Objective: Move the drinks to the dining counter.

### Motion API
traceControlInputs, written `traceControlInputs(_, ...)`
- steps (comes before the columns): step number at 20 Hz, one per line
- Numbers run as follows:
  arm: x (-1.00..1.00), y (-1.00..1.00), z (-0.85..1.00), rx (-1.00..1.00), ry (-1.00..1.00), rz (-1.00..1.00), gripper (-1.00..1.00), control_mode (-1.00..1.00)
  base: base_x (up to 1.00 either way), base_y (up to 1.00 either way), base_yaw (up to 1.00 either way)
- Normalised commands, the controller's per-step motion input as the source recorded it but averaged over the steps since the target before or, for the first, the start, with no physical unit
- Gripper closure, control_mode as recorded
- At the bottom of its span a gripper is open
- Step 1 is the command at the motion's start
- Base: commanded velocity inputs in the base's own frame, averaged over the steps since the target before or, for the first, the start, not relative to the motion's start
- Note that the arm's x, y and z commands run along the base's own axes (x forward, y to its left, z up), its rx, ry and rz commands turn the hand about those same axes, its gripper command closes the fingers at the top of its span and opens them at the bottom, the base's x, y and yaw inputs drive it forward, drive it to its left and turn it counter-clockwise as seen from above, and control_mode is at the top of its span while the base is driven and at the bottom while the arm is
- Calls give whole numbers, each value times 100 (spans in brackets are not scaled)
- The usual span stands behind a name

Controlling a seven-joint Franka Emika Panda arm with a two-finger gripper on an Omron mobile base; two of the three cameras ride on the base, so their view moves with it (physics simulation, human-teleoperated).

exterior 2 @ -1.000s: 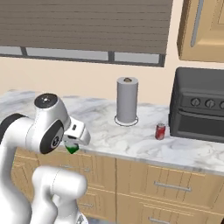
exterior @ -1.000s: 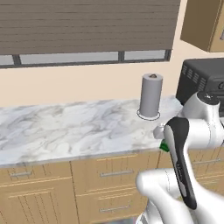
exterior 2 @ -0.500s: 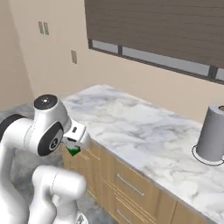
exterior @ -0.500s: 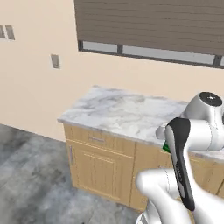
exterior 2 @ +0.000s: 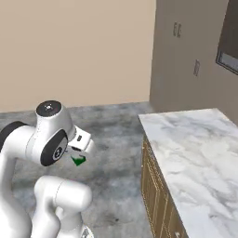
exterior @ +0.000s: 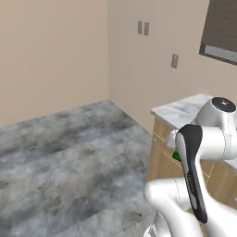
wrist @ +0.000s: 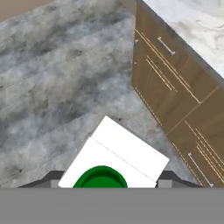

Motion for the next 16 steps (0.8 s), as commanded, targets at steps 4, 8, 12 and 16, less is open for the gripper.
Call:
traceControlInputs(4, 0, 0, 0, 0, 0, 0, 100, 100, 0, 13, 98)
traceControlInputs(8, 0, 0, 0, 0, 0, 0, 100, 100, 14, 0, 95)
traceControlInputs(12, 0, 0, 0, 0, 0, 0, 100, 100, 43, 0, 77)
traceControlInputs(16, 0, 0, 0, 0, 0, 0, 100, 100, 75, 0, 54)
